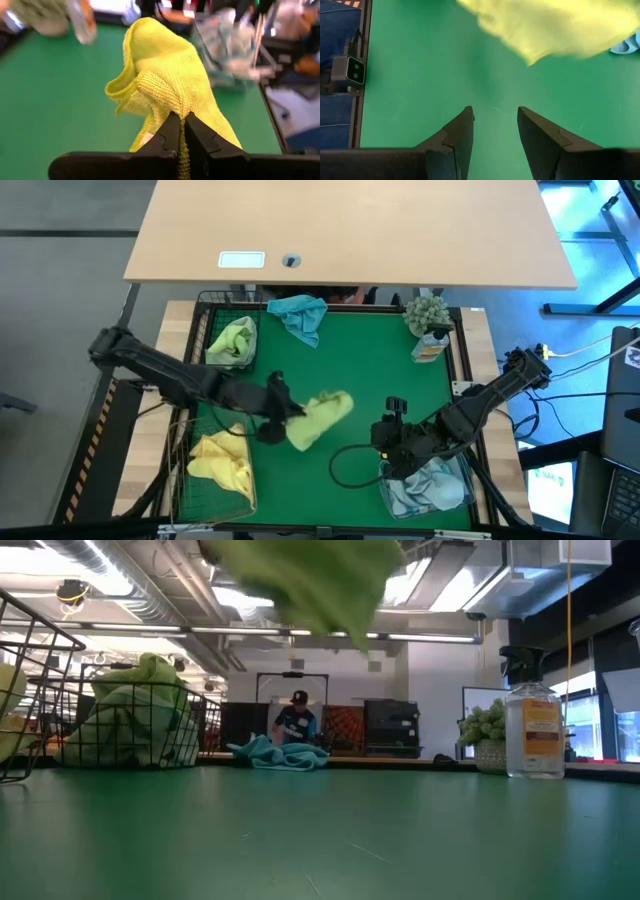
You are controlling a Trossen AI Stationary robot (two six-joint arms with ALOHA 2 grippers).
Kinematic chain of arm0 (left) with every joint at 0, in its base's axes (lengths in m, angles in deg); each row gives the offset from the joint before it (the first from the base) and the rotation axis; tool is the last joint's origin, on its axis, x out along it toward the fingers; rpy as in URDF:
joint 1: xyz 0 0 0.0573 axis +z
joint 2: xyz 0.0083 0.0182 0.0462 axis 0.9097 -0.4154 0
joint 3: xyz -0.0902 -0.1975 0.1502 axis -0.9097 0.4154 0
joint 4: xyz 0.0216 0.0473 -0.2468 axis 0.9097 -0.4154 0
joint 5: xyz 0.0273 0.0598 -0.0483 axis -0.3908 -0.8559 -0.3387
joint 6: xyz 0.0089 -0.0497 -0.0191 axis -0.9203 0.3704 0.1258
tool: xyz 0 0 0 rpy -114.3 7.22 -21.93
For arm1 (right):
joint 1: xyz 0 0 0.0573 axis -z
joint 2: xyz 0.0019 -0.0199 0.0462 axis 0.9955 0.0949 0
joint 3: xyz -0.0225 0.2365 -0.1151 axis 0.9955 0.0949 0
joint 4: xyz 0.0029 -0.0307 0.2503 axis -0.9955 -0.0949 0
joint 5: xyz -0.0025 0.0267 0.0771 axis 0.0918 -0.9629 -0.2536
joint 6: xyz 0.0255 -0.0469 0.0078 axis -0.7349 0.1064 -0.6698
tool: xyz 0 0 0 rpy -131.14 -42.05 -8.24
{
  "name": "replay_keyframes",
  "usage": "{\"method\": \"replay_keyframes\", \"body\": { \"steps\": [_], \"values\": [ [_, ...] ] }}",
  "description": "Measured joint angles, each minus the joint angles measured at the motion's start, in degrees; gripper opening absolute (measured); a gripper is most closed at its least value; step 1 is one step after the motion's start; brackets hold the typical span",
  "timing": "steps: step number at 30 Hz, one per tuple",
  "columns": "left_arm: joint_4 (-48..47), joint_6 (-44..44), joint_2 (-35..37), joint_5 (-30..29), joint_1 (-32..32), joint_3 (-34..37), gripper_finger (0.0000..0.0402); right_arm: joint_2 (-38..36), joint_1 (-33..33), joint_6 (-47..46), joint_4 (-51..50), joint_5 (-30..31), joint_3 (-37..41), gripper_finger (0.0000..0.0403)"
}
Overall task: Sort microfiber towel by color & place in baskets
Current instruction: Put the green microfiber cloth into the black wire basket
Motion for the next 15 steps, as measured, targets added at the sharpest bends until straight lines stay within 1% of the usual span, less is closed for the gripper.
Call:
{"method": "replay_keyframes", "body": {
  "steps": [4,8,15],
  "values": [
    [-0.3,-0.1,6.0,-5.3,0.0,0.0,0.0004,0.0,0.0,0.0,0.1,0.1,0.0,0.0152],
    [-3.7,-0.2,12.9,-12.1,0.7,-0.1,0.0004,0.0,0.0,0.0,0.1,0.1,0.0,0.0152],
    [-10.2,-0.1,23.7,-28.1,2.4,-0.1,0.0004,0.0,0.0,0.0,0.2,0.5,0.0,0.0152]
  ]
}}
